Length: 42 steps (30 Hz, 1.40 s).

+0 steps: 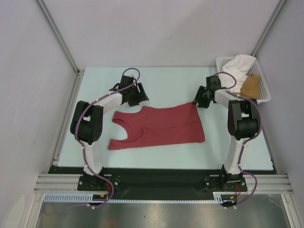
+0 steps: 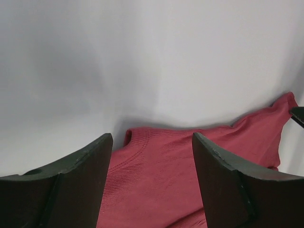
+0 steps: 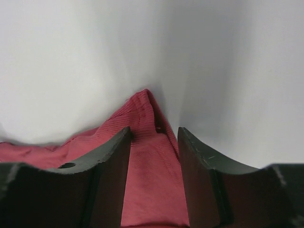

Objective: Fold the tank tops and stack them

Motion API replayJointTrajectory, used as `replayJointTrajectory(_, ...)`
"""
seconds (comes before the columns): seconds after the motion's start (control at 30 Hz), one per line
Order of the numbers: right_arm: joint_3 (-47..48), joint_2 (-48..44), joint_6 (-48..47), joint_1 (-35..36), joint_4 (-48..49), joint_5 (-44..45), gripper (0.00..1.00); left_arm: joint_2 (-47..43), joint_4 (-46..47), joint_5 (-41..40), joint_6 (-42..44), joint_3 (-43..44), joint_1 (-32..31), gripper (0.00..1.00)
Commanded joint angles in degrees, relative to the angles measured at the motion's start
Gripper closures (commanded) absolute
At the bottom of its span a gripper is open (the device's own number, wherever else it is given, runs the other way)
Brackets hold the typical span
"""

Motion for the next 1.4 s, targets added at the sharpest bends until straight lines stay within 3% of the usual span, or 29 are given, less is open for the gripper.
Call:
replayJointTrajectory(0.0, 3.1, 2.3, 0.5, 0.0, 1.5, -1.9, 0.52, 0.9, -1.0, 1.2, 1.8, 3.6, -1.8, 0.28)
replayJointTrajectory(0.17, 6.2, 4.9, 0.0, 0.4, 1.6, -2.6, 0.59, 2.2, -0.7, 1.7, 2.3, 3.6, -2.0, 0.29)
replayJointTrajectory(0.33, 8.8, 6.4, -1.3, 1.0, -0.8, -0.5, 0.59, 4.6, -1.7, 2.9, 3.1, 5.3, -2.3, 0.34)
replayJointTrajectory(0.37, 8.5, 6.4, -1.2, 1.0, -0.6, -0.6, 0.67, 4.8, -1.8, 2.7, 3.2, 5.5, -2.5, 0.34)
replayJointTrajectory(0.47, 8.4, 6.5, -1.3, 1.0, -0.3, -0.9, 0.8, 5.1, -2.1, 2.5, 3.4, 5.5, -2.5, 0.4)
replayJointTrajectory(0.6, 8.0, 6.5, -1.4, 1.0, -0.3, -0.6, 0.81, 3.9, -4.5, -1.5, 3.5, 4.7, -2.5, 0.37)
replayJointTrajectory(0.73, 7.7, 6.5, -1.3, 1.0, 0.4, -1.0, 0.92, 2.9, -3.1, -2.4, 3.9, 3.1, -2.5, 0.4)
replayJointTrajectory(0.87, 7.7, 6.5, -1.3, 1.0, 0.4, -0.8, 0.98, 5.6, -3.3, -0.7, 4.6, 6.7, -2.5, 0.54)
replayJointTrajectory(0.97, 7.7, 6.2, -1.3, 1.0, 0.3, 0.0, 0.99, 8.3, -5.2, -1.0, 5.4, 10.7, -2.5, 0.81)
replayJointTrajectory(1.07, 7.9, 6.0, -1.4, 0.9, 0.3, 0.2, 1.0, 9.7, -6.9, -3.2, 6.3, 13.1, -2.5, 1.0)
replayJointTrajectory(1.37, 10.7, 6.2, 0.0, -1.9, 0.9, -0.3, 1.0, 9.6, -8.2, -5.3, 6.8, 16.1, -0.2, 1.0)
